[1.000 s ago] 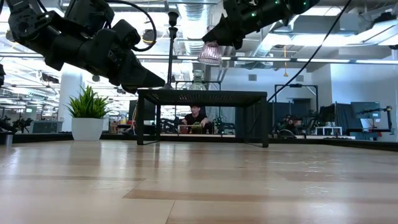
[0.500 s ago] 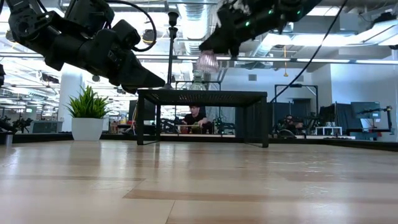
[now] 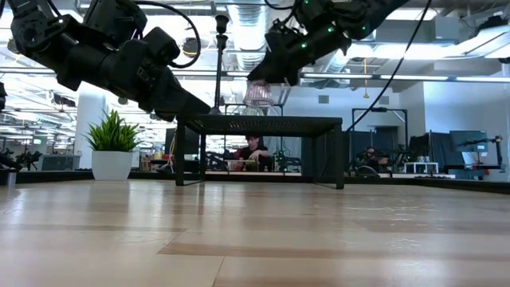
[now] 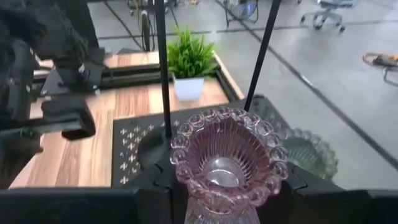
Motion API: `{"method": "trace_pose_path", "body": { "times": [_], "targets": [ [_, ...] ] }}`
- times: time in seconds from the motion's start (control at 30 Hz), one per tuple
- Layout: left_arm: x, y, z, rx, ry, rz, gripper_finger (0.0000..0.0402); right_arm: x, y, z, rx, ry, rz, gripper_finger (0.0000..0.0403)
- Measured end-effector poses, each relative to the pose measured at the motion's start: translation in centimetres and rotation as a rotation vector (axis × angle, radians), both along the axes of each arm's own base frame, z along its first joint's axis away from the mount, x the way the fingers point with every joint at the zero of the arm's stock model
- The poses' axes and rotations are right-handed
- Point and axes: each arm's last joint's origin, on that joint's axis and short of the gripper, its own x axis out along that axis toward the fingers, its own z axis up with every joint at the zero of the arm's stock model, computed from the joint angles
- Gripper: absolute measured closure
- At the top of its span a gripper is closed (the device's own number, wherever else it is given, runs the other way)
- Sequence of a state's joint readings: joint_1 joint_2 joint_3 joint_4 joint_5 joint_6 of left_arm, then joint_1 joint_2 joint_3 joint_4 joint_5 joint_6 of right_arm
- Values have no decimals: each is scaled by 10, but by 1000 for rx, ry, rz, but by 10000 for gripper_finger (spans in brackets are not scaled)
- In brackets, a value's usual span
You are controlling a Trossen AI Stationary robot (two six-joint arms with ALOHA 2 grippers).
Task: Pick & Place candle stick holders
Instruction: Put the pink glass candle holder on the shelf
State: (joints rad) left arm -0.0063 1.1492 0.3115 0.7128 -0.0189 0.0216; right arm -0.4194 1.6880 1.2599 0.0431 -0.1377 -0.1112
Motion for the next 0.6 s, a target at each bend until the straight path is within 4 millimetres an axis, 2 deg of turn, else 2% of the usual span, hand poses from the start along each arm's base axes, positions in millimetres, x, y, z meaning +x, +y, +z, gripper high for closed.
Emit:
{"method": "trace_pose_path", "body": {
  "times": [0.3,0.6],
  "targets": [
    [0,0,0,0,1,0,394,-4,2,-11,63,109,-8,272],
    [0,0,0,0,1,0,394,-5,2,-12,84,118,-16,273]
  ]
}}
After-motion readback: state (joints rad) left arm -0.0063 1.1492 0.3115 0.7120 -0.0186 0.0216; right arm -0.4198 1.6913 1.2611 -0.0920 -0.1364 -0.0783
